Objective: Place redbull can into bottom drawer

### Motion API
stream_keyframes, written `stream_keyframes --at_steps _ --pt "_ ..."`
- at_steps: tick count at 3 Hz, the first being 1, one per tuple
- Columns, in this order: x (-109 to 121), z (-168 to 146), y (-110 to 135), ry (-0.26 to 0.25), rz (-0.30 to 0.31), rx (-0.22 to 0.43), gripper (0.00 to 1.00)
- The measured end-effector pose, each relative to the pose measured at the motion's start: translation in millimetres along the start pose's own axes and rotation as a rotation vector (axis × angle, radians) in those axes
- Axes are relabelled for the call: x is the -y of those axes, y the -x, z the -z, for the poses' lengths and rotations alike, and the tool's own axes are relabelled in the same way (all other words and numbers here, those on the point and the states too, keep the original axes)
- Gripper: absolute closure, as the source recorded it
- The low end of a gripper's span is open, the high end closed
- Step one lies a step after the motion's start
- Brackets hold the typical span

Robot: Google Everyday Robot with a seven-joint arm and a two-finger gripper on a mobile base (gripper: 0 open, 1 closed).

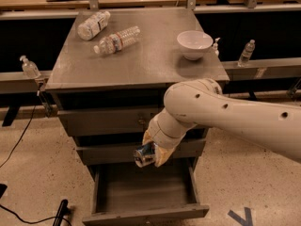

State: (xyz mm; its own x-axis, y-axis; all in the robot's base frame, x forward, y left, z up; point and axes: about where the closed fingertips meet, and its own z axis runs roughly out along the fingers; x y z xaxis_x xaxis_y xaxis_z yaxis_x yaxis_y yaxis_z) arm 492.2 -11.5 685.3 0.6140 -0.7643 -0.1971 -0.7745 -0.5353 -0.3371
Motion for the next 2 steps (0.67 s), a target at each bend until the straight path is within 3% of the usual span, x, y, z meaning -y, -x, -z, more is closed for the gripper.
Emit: stream_keyframes --at_steps 1,2 --pt "-20.9 -21.3 -26.3 -0.041 -0.126 0.054 1.00" --pt "-69.9 -76.9 -57.1 -0.153 -0.364 0.211 1.00"
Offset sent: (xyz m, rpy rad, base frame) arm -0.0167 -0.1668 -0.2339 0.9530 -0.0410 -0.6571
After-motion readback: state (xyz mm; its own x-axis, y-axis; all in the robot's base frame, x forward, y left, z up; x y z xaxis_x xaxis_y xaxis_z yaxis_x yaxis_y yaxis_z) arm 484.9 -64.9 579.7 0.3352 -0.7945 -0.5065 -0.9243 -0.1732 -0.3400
